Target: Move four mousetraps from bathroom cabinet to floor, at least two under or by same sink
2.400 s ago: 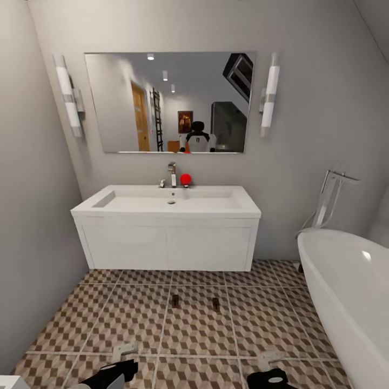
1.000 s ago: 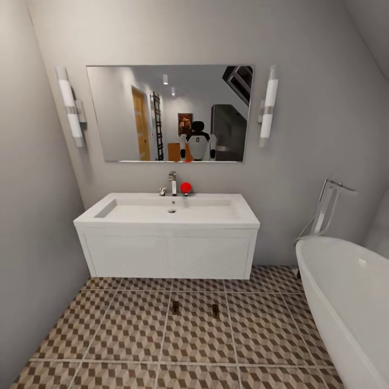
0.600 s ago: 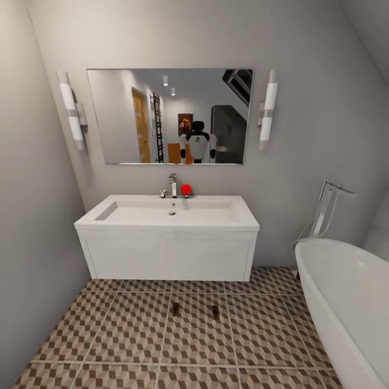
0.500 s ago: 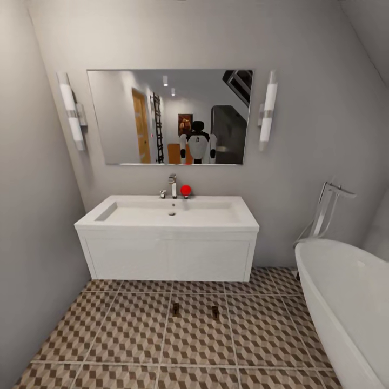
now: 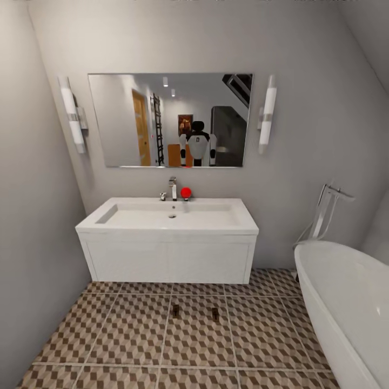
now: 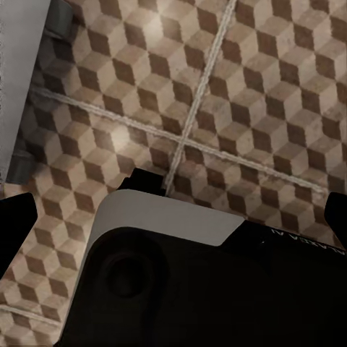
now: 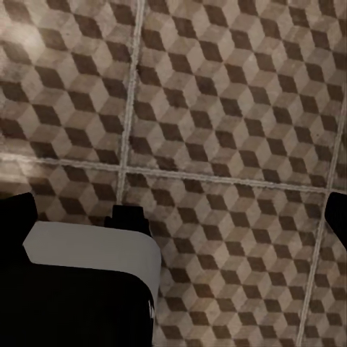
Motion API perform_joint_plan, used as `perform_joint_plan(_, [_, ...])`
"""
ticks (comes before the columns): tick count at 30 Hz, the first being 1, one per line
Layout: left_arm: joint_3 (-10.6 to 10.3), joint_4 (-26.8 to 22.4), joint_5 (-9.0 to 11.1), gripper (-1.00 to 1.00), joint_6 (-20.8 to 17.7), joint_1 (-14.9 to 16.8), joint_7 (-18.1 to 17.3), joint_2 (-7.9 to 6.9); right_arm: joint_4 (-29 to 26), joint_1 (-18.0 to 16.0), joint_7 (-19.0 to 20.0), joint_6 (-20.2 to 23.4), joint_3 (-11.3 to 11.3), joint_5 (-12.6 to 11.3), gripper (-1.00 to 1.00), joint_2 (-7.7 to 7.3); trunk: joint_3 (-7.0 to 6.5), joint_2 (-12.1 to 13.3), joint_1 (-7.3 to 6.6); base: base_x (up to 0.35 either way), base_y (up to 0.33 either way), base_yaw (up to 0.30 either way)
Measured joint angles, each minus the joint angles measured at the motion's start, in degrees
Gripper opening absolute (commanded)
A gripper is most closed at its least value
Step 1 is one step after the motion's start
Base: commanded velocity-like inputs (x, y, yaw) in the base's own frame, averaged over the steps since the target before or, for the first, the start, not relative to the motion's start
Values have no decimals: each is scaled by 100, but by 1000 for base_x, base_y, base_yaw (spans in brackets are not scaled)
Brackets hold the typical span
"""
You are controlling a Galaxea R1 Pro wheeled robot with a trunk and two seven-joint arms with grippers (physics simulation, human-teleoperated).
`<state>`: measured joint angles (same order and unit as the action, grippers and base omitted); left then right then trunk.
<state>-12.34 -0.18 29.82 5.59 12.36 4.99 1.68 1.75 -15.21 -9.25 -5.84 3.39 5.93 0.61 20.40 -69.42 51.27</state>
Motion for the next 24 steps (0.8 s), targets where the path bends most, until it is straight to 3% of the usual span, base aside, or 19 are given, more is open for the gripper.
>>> perform_joint_plan(21, [0, -2, 0, 100, 6, -52, 0, 5, 0, 0, -26, 1, 0, -8, 100, 12, -378, 843, -461, 0, 0, 0])
perform_joint_plan(24, [-3, -2, -4, 100, 4, -53, 0, 6, 0, 0, -29, 2, 0, -11, 100, 13, -378, 844, -462, 0, 0, 0])
